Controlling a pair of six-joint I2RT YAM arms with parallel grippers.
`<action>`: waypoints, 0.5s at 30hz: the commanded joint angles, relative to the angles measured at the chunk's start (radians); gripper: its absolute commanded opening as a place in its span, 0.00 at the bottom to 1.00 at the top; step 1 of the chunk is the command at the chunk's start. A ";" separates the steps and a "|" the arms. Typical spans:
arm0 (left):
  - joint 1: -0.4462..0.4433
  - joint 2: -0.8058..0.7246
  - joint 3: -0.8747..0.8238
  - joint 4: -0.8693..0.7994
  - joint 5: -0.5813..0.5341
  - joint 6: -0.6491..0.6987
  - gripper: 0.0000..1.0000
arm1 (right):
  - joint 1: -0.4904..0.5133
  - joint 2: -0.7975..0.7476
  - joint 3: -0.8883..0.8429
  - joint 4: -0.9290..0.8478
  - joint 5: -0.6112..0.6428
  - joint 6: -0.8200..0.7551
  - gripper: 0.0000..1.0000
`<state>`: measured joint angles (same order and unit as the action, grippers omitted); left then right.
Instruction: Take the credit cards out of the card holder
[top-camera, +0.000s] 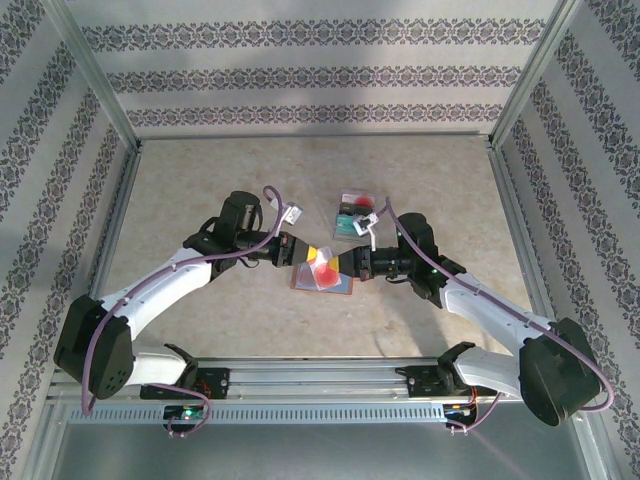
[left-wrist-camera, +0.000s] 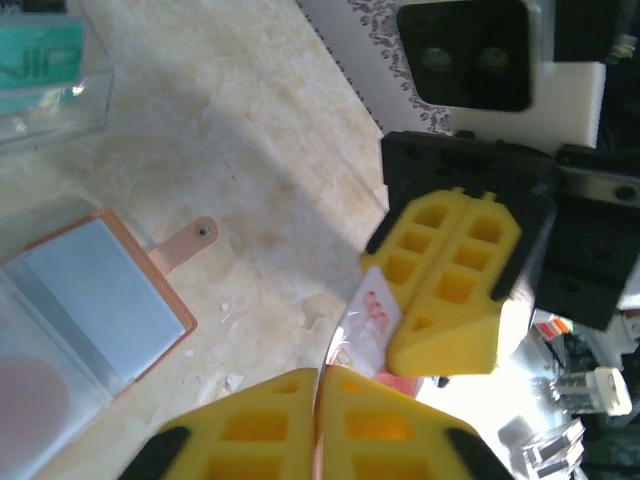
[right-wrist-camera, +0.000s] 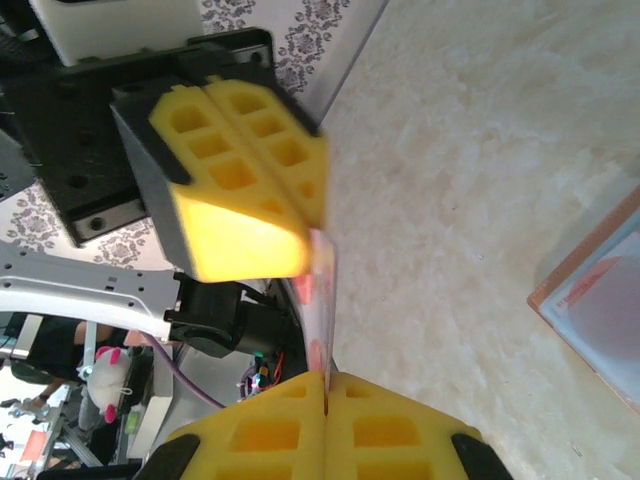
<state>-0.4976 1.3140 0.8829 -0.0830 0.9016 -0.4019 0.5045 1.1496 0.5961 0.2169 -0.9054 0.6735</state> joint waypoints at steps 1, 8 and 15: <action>-0.005 -0.016 -0.010 0.116 0.053 -0.060 0.00 | 0.013 -0.021 0.025 0.077 -0.044 0.002 0.05; 0.017 -0.019 -0.071 0.367 0.047 -0.234 0.00 | 0.017 -0.040 -0.007 0.153 -0.034 0.052 0.17; 0.017 -0.009 -0.082 0.428 0.038 -0.275 0.00 | 0.025 -0.056 -0.025 0.178 -0.015 0.068 0.16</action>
<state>-0.4824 1.3014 0.8078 0.2420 0.9581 -0.6384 0.5087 1.1137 0.5831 0.3370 -0.8955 0.7372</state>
